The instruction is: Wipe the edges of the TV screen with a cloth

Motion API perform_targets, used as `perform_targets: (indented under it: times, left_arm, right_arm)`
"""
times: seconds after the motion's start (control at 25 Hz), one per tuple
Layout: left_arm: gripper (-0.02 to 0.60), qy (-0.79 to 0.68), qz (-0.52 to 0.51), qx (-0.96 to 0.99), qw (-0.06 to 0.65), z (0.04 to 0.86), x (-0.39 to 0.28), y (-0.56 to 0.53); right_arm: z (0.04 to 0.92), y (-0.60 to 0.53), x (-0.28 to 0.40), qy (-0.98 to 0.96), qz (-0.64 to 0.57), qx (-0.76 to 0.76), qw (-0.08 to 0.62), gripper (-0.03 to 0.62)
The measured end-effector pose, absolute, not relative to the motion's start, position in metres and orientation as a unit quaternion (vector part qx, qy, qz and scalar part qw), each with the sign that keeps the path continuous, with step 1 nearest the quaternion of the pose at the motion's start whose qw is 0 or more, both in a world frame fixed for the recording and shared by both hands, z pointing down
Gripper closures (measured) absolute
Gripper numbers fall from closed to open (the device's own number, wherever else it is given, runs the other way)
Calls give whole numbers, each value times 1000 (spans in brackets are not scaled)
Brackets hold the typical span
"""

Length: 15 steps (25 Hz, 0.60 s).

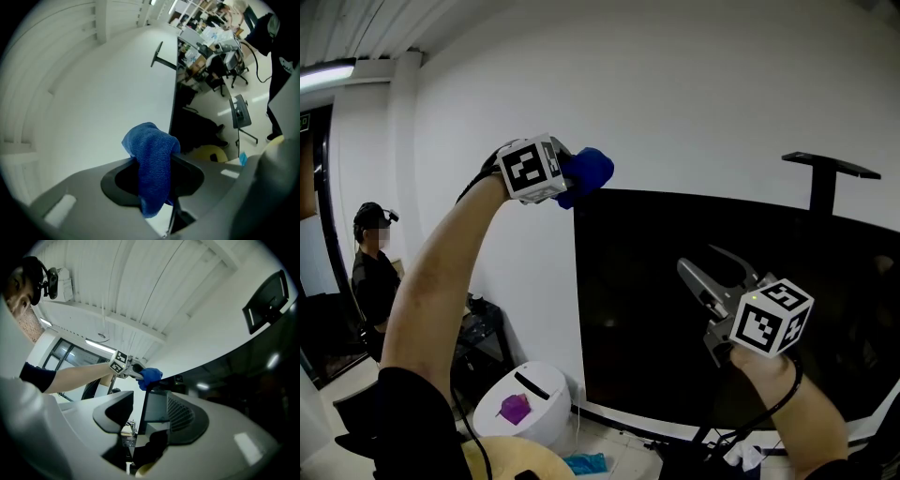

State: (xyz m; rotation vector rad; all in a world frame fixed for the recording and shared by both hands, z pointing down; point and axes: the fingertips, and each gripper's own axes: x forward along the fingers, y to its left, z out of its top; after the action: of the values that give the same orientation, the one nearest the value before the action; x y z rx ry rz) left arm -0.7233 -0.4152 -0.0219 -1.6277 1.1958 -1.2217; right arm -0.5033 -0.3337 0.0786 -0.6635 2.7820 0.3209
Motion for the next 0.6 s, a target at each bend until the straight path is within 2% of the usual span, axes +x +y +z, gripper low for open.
perform_targets:
  times: [0.32,0.6]
  left_arm:
    - [462,415,-591,-556,411,-12,-678,-426]
    - [462,390,-591,-564,425,-11,-629,-422]
  right_arm:
    - [83,-333,-474,954,103,-242,146,370]
    - [83,-330,-445,950,97,-252,157,376]
